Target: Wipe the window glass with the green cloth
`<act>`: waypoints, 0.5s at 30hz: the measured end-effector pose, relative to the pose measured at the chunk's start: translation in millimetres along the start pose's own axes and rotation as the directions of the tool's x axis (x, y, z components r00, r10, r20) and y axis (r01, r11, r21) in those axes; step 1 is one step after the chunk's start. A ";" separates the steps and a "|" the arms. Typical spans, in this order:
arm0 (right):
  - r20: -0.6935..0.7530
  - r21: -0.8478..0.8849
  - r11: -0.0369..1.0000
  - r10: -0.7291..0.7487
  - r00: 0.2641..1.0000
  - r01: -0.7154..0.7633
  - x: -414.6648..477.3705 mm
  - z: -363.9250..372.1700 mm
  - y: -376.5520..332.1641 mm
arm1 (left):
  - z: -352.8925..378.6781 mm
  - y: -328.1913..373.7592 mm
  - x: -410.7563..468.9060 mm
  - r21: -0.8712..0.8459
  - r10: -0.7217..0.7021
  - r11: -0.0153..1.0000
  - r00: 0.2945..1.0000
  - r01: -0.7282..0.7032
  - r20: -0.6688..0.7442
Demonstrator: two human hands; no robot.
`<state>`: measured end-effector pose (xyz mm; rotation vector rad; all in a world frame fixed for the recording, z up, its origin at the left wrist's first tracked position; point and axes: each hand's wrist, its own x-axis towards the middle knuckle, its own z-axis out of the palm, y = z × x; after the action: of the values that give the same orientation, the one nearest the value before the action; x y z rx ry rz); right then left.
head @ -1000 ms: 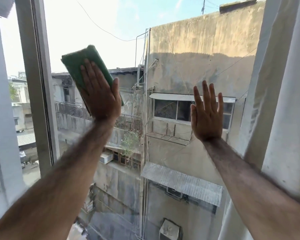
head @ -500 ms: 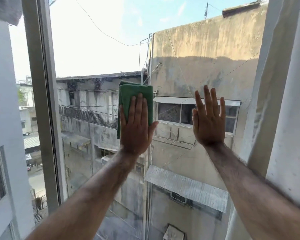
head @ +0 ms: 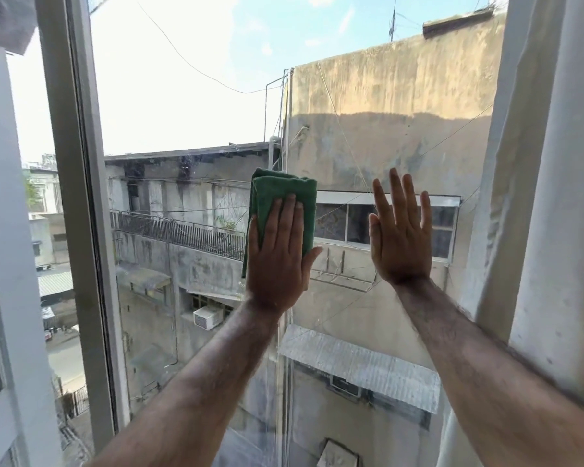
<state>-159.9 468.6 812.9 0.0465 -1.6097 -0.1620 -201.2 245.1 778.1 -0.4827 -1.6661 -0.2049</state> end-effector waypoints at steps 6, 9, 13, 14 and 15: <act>0.029 -0.024 1.000 0.000 1.000 0.001 -1.0 0.3 -1.4 | -38.5 -31.2 58.1 0.081 0.103 0.992 0.991 -0.096 -0.082; 0.018 -0.018 1.000 -0.004 1.000 0.005 0.7 0.8 -0.2 | -49.8 -38.5 72.5 0.089 0.040 0.995 0.997 -0.034 -0.060; 0.015 -0.019 1.000 -0.002 1.000 0.003 0.9 2.3 1.3 | -62.3 -41.9 81.9 0.095 -0.175 0.982 0.976 0.163 0.131; 0.022 -0.017 1.000 -0.002 1.000 0.002 0.6 2.1 1.0 | -64.8 -40.8 82.6 0.075 -0.185 0.982 0.971 0.175 0.150; 0.031 -0.009 1.000 -0.002 1.000 0.003 0.5 1.3 0.2 | -66.9 -39.4 84.3 0.047 -0.186 0.982 0.969 0.181 0.160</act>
<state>-161.3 468.8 813.3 0.0393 -1.6400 -0.1723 -164.9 199.3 876.7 -0.3275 -1.8745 -0.2799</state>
